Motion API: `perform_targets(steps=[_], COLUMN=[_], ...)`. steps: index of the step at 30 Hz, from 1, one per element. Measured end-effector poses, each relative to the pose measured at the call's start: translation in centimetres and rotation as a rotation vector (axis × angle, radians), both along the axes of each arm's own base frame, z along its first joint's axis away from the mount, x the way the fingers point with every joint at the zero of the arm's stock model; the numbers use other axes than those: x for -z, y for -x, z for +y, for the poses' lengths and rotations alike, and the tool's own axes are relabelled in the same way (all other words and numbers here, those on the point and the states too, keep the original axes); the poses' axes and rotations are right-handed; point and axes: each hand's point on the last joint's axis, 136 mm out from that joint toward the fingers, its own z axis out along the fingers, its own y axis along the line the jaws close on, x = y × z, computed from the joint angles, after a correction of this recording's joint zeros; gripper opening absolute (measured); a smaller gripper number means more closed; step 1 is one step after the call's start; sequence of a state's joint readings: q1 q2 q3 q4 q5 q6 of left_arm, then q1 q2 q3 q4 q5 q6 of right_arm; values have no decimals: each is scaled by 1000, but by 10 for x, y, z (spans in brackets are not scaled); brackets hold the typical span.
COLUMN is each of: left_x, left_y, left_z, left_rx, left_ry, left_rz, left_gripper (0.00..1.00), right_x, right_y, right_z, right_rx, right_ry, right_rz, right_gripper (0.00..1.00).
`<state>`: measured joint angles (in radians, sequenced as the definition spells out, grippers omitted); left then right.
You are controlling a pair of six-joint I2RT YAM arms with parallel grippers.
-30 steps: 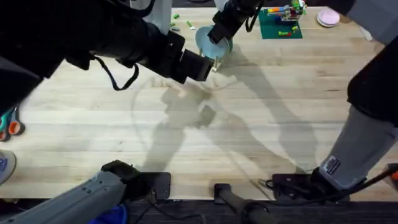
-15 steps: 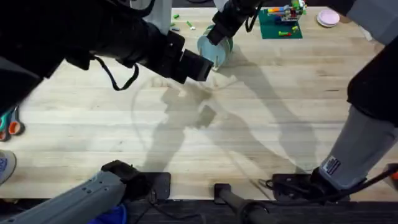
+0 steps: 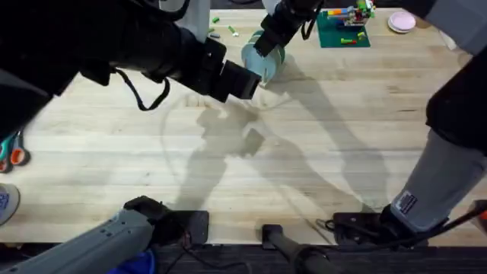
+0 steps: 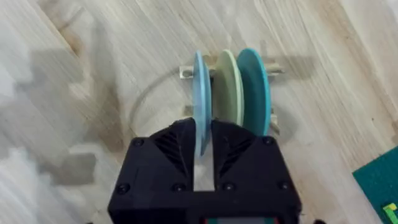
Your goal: Pick up the plates from the table one by one and place each into a slot on the dish rack.
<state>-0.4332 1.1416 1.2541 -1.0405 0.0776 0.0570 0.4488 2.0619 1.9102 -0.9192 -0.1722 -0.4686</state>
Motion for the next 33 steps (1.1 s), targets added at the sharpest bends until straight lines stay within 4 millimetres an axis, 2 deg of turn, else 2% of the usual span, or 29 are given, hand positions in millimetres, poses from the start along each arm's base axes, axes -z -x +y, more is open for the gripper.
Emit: perform_targets(steps=[6,11,14,15,17,19,23,33], left_x=[0,0,0,0,0,0,0,1], left_y=[0,0,0,0,0,0,0,1], left_z=[0,0,0,0,0,0,0,1], left_rx=[0,0,0,0,0,0,0,0], left_ry=[0,0,0,0,0,0,0,-3], left_rz=[0,0,0,0,0,0,0,5], left_gripper=[993,993,993,993,994,993,994,995], right_x=[-24,-55,-67,-71,-76,-81,-90,-96], right_y=[10,19,25,28,33,37,48,68], right_z=[-5,-13,-20,-22,-26,-29,-35,-45], right_rx=[-2,6,15,18,19,19,16,13], right_ry=[-7,-7,9,13,21,23,32,56], right_rz=[-19,-58,-71,-70,-73,-75,-71,-34], right_gripper=[270,390,482,570,834,926,991,994])
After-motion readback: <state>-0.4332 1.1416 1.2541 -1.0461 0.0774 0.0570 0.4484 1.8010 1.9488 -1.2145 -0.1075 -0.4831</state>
